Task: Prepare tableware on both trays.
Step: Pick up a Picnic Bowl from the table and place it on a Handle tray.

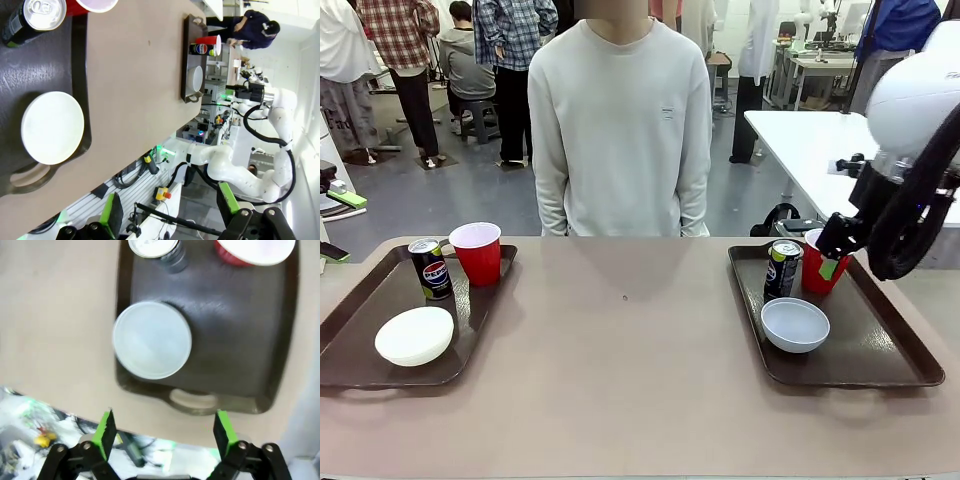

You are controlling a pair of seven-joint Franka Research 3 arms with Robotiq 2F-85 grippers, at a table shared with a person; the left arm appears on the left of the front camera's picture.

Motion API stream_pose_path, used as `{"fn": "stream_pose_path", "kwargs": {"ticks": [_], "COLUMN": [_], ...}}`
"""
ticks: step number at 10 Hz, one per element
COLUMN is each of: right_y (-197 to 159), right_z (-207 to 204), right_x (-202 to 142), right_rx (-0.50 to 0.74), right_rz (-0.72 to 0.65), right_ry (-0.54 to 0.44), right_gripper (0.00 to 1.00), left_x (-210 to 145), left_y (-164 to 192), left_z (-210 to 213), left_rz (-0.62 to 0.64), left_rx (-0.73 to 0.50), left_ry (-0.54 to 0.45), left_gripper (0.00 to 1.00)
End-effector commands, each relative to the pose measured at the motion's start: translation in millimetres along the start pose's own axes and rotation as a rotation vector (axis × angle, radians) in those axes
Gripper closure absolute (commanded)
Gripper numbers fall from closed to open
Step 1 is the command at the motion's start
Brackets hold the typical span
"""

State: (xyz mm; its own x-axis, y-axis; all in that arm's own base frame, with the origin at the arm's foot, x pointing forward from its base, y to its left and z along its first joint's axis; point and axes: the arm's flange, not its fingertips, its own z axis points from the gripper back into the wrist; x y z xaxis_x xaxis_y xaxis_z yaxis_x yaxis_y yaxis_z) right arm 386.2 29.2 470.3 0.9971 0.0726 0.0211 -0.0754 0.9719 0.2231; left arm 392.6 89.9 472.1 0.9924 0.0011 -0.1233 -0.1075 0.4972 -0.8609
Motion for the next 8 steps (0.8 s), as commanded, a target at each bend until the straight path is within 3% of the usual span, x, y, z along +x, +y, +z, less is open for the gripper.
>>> {"fn": "stream_pose_path", "kwargs": {"ticks": [1, 3, 5, 8], "right_y": [-37.9, -78.6, -103.0, -139.1], "right_z": [16.5, 36.1, 49.1, 41.8], "right_x": [-27.9, -55.6, -85.3, -107.7], "right_rx": [0.285, 0.506, 0.62, 0.824], "right_rz": [-0.086, -0.155, -0.137, -0.188], "right_ry": [-0.049, -0.118, -0.177, -0.131], "right_gripper": [0.0, 0.0, 0.0, 0.0], "left_x": [-1.8, -1.8, -1.8, -1.8], "left_y": [-0.9, -0.9, -0.9, -0.9], "left_z": [1.6, 1.6, 1.6, 1.6], "left_rz": [-0.008, -0.008, -0.008, -0.008], "left_rx": [-0.013, -0.013, -0.013, -0.013], "left_ry": [0.0, 0.0, 0.0, 0.0], "left_gripper": [0.0, 0.0, 0.0, 0.0]}}
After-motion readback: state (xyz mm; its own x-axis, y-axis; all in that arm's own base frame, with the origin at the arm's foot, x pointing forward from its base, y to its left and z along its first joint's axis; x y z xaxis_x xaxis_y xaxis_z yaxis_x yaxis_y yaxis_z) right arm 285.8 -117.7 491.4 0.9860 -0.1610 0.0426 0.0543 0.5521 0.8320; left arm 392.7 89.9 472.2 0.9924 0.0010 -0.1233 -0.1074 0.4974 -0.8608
